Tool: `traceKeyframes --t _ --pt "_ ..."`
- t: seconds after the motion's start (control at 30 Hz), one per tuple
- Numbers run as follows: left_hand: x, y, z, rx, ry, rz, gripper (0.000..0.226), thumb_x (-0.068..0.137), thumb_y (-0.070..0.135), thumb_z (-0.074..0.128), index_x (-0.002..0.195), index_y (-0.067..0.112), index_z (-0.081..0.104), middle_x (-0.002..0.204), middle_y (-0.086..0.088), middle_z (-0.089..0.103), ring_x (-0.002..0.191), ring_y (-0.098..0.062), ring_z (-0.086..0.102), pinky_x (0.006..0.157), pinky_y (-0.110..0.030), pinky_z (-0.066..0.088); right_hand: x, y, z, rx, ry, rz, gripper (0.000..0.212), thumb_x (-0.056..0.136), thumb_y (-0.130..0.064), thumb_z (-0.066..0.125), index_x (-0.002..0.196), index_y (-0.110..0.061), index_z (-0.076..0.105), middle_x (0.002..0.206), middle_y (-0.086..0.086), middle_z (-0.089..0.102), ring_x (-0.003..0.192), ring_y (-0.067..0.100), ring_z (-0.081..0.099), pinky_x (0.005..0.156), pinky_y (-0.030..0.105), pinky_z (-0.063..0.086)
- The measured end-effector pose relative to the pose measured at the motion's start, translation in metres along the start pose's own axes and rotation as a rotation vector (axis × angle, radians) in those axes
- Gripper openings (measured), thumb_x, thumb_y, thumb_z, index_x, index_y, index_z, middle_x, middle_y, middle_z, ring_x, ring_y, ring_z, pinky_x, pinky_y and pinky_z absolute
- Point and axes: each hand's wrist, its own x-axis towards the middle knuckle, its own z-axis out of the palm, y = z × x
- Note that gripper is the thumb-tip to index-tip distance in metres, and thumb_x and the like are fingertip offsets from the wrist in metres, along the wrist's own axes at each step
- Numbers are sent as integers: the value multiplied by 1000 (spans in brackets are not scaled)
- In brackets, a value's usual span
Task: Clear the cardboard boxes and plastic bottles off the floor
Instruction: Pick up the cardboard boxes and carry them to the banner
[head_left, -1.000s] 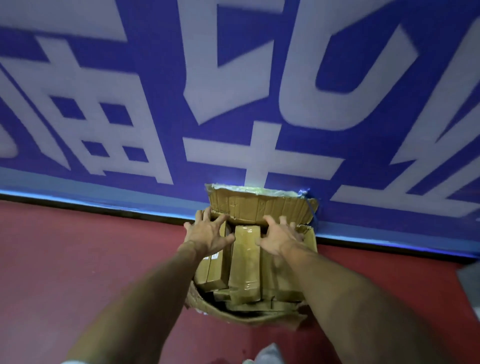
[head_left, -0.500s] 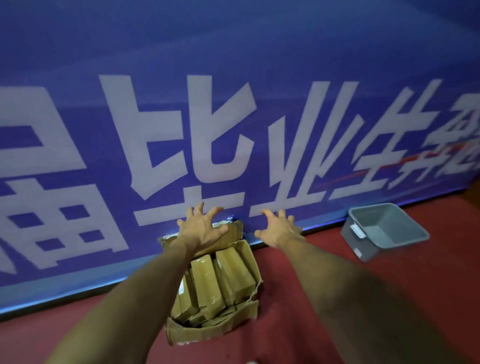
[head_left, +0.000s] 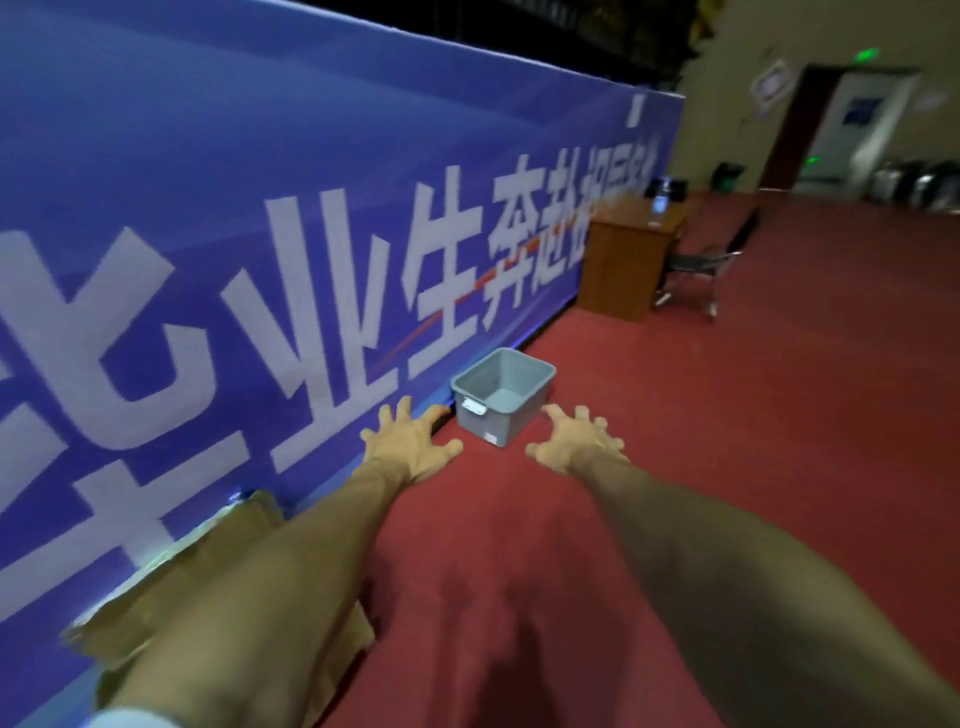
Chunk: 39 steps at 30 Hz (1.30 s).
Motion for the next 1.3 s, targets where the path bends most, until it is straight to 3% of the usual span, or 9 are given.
traceKeyframes --t 0.23,0.6,0.8,0.97,1.3 --pt "-50 186 56 11 -55 260 63 89 63 53 147 49 34 164 -6 15 148 -33 14 115 -60 23 -99 193 -32 30 91 248 69 91 -55 57 152 -37 29 151 9 32 138 35 32 109 59 33" --pt "-253 471 190 50 -232 752 63 87 64 48 146 46 37 161 -10 20 146 -35 17 112 -57 24 -353 476 -47 49 189 733 65 89 -57 57 147 -38 34 147 8 35 136 36 34 105 56 36" --pt "-354 601 246 94 -339 1028 65 88 62 51 148 45 34 164 -12 14 149 -37 12 116 -61 20 -475 582 -49 123 251 983 75 88 -60 60 152 -40 27 156 9 25 144 38 24 108 60 31" --pt "-430 693 293 101 -432 1217 67 90 59 53 151 44 29 166 -11 6 151 -36 6 117 -63 14 -558 663 -45 167 256 1178 79 87 -63 60 153 -46 20 159 7 20 142 38 26 109 59 31" --pt "-527 868 387 114 -485 1401 69 88 61 53 151 45 30 164 -13 10 149 -36 11 116 -63 20 -644 822 -61 190 295 1362 78 89 -59 57 155 -43 19 160 8 19 144 36 23 108 59 30"
